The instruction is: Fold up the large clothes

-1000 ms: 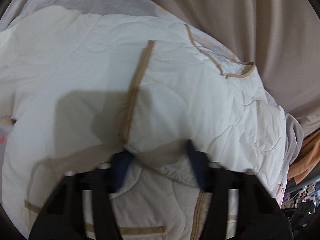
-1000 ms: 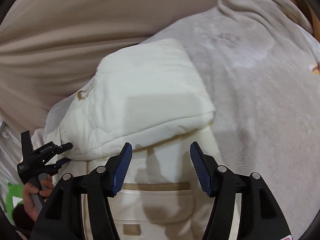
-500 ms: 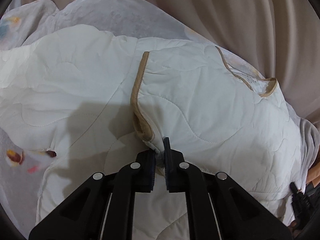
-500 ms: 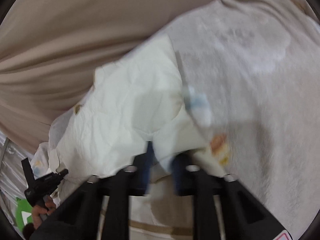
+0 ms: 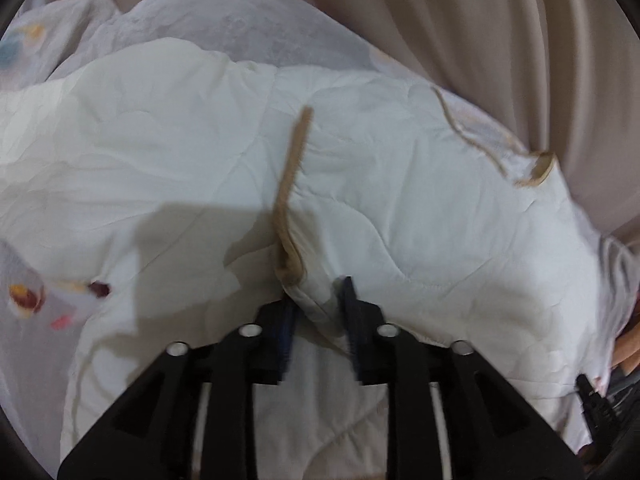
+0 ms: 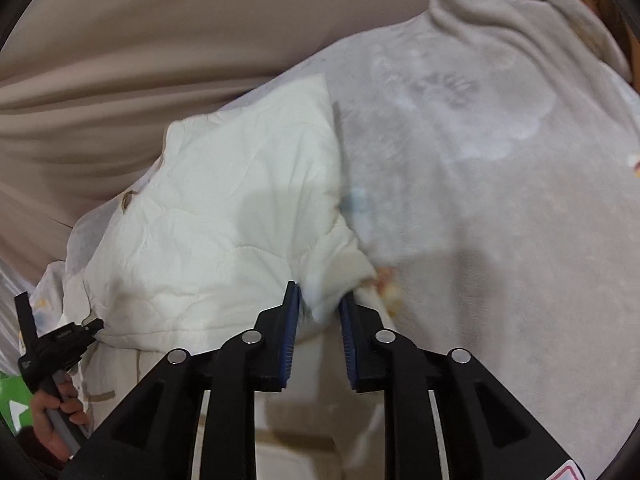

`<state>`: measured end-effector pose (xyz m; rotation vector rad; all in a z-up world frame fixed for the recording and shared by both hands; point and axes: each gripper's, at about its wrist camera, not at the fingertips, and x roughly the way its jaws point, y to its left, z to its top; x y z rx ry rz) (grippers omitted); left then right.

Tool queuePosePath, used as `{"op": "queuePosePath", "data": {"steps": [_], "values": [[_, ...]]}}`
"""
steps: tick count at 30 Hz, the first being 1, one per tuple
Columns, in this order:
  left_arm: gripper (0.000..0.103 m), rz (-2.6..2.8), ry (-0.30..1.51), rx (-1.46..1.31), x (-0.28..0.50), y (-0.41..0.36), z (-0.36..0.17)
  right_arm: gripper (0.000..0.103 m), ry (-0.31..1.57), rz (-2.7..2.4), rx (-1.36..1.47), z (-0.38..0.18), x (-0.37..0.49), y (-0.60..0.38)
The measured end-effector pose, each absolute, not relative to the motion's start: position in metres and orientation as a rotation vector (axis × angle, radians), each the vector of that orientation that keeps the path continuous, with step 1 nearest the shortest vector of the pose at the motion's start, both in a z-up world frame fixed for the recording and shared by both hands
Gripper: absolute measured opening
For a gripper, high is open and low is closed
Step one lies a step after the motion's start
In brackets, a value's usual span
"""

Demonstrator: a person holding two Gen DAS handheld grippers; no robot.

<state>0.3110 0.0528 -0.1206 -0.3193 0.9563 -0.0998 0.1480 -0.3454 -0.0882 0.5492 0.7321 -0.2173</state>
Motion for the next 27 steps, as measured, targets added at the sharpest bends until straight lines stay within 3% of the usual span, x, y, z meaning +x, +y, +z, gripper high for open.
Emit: {"op": "queuePosePath", "data": {"steps": [2,4,8,10,12,14,18,19,21,23,27], "values": [[0.046,-0.093,0.901,-0.322,0.299,0.062,-0.1,0.028,0.687,-0.276,0.502,-0.07,0.126,-0.345],[0.055,-0.076,0.832,-0.305,0.292,0.069,-0.079,0.028,0.635,-0.278,0.48,-0.052,0.124,-0.348],[0.055,-0.104,0.818,-0.313,0.321,0.06,-0.07,0.017,0.629,-0.152,0.407,-0.041,0.177,-0.33],[0.055,-0.095,0.87,-0.247,0.337,0.044,-0.09,0.013,0.714,-0.118,0.371,-0.063,0.209,-0.323],[0.056,-0.061,0.954,-0.188,0.352,0.038,-0.125,0.0,0.821,-0.16,0.356,-0.101,0.233,-0.329],[0.056,-0.066,0.937,-0.186,0.353,0.041,-0.132,0.0,0.812,-0.171,0.399,-0.102,0.227,-0.339],[0.056,-0.075,0.882,-0.271,0.329,0.064,-0.1,0.019,0.715,-0.197,0.403,-0.065,0.171,-0.349],[0.063,-0.081,0.877,-0.288,0.318,0.073,-0.093,0.024,0.711,-0.191,0.405,-0.059,0.149,-0.351],[0.074,-0.066,0.882,-0.294,0.285,0.095,-0.085,0.045,0.739,-0.196,0.406,-0.058,0.113,-0.353],[0.083,-0.037,0.916,-0.289,0.251,0.117,-0.086,0.05,0.818,-0.185,0.425,-0.071,0.066,-0.35],[0.083,0.054,1.08,-0.348,0.179,0.168,-0.111,0.055,1.011,-0.168,0.489,-0.105,-0.004,-0.33]]}}
